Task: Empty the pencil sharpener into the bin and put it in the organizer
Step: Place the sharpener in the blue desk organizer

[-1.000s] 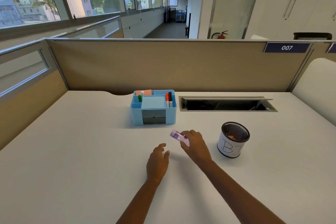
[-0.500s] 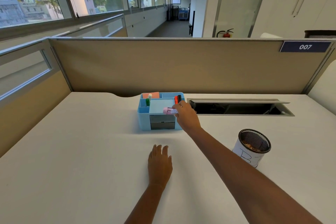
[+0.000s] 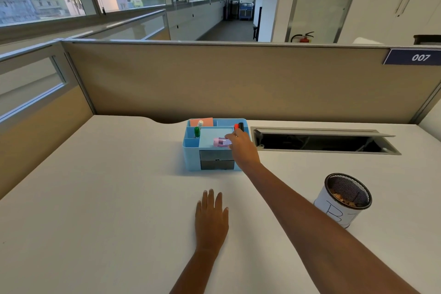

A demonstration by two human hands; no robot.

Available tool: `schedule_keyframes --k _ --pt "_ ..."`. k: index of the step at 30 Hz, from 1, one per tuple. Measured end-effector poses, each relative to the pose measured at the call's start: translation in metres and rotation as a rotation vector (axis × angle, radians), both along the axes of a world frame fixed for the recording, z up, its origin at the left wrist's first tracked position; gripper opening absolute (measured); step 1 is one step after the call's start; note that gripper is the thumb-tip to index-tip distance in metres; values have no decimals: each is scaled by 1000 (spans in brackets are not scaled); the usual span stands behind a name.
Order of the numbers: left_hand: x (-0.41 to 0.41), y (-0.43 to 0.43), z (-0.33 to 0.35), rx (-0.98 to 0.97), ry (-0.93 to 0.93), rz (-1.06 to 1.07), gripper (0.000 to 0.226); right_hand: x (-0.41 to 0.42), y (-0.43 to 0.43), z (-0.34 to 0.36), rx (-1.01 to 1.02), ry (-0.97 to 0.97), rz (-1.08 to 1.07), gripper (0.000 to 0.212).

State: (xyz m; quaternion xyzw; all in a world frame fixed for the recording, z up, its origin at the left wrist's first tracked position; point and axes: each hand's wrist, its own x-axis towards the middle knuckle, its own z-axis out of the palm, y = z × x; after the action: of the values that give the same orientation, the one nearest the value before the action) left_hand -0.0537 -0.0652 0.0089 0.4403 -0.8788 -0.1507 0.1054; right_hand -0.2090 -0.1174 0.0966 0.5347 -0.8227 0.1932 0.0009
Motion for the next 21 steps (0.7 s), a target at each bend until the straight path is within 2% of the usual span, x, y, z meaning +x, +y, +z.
schedule_keyframes --k 2,5,6,8,9,11,14,17,19,21 --pt "0 -1 2 11 -42 25 59 -1 -2 -1 5 3 0 43" --pt "0 5 -1 -25 -27 6 50 -2 -3 -3 16 24 20 44" --pt "-2 3 -3 -42 -15 7 55 -2 -4 -3 21 27 31 45" --pt "-1 3 4 79 -81 9 81 -2 -5 -3 32 31 49 45" --pt "0 4 1 53 -70 29 88 -1 -5 -3 37 33 55 46" --pt "-1 7 0 9 -25 43 95 0 -6 -3 41 29 68 47" --pt "-2 5 0 69 17 12 112 -1 -7 -2 57 30 112 46" --pt "-3 1 -8 80 -38 -15 128 0 -6 -3 83 36 144 49" --pt "-2 0 -6 90 -53 8 128 0 -5 -4 93 32 145 52" --pt "-1 2 -2 28 -87 17 112 0 -4 -5 94 25 150 55"
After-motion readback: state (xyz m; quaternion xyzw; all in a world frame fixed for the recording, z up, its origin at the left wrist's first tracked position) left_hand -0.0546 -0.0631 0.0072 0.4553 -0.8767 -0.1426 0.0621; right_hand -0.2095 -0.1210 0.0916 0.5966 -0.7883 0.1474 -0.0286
